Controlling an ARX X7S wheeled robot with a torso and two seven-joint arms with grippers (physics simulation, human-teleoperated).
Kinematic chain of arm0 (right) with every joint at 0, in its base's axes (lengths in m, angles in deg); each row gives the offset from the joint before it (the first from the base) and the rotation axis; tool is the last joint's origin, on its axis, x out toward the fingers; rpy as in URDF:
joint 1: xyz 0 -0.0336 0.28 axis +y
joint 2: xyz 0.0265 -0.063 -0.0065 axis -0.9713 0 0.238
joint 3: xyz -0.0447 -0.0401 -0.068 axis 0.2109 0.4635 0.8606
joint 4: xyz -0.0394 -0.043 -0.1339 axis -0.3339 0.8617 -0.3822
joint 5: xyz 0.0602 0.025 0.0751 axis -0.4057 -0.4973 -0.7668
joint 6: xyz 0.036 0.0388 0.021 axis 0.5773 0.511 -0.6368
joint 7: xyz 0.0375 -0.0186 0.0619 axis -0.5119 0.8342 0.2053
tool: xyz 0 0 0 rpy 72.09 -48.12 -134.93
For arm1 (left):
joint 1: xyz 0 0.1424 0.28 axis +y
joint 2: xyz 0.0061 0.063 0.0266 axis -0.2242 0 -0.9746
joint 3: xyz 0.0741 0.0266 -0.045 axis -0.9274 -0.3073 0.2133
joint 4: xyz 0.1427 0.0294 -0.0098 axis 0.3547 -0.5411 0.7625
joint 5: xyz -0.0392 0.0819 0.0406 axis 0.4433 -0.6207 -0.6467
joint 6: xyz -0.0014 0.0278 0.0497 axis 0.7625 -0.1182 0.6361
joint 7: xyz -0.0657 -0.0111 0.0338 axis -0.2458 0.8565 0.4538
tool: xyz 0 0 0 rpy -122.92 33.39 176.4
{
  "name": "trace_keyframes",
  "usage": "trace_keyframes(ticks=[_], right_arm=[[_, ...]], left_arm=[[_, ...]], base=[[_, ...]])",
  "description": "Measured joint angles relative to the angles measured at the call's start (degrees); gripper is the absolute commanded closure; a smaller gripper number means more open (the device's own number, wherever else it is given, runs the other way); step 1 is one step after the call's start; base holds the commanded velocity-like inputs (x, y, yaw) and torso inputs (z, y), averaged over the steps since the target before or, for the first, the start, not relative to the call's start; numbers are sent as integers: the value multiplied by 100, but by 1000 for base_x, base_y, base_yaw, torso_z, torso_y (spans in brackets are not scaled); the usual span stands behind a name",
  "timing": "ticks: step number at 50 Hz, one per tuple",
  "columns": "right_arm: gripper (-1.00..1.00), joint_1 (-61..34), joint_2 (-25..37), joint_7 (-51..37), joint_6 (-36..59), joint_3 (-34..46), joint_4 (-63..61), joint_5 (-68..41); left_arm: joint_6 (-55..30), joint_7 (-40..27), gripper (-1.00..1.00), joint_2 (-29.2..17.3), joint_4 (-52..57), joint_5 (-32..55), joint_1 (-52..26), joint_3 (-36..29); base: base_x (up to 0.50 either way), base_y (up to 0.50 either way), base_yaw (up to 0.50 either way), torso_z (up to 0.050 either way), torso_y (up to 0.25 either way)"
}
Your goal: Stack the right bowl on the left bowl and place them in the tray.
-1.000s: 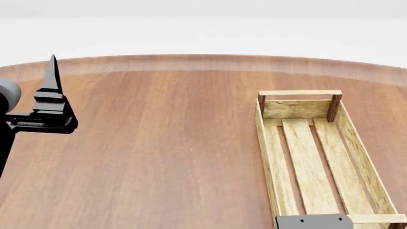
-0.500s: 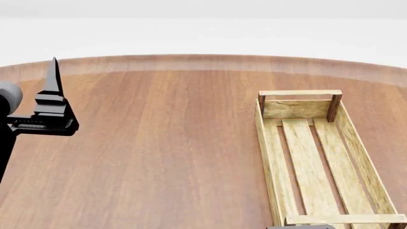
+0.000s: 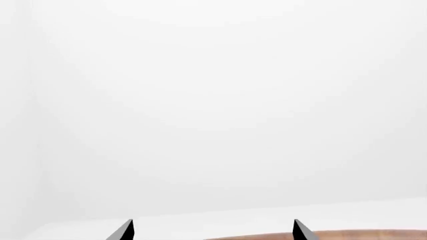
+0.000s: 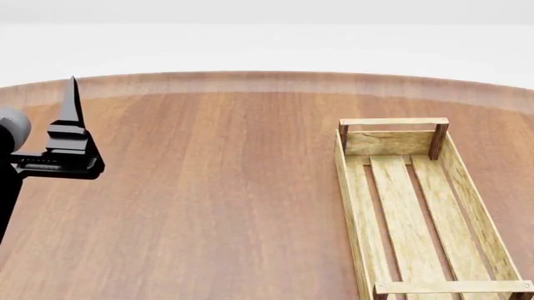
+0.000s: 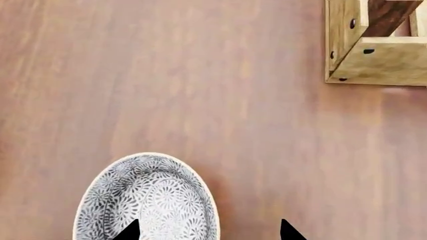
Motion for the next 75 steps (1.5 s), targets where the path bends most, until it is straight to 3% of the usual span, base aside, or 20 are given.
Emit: trace_keyframes(ticks=[34,35,75], right_arm=[[-100,192,-93,1364,-871,752,1021,1118],[100,196,-94,1387,-885,766,1038,1133],[100,197,42,1854,-1372,803,555,1190]], left_arm=[[38,-49,-100,-52,1,80,33,-31],[42,-50,-100,-53,0,82,35,-33],[98,-118,-100,-112,-4,155,80,-77]], base=[[0,0,0,0,0],[0,0,0,0,0],[0,0,0,0,0]])
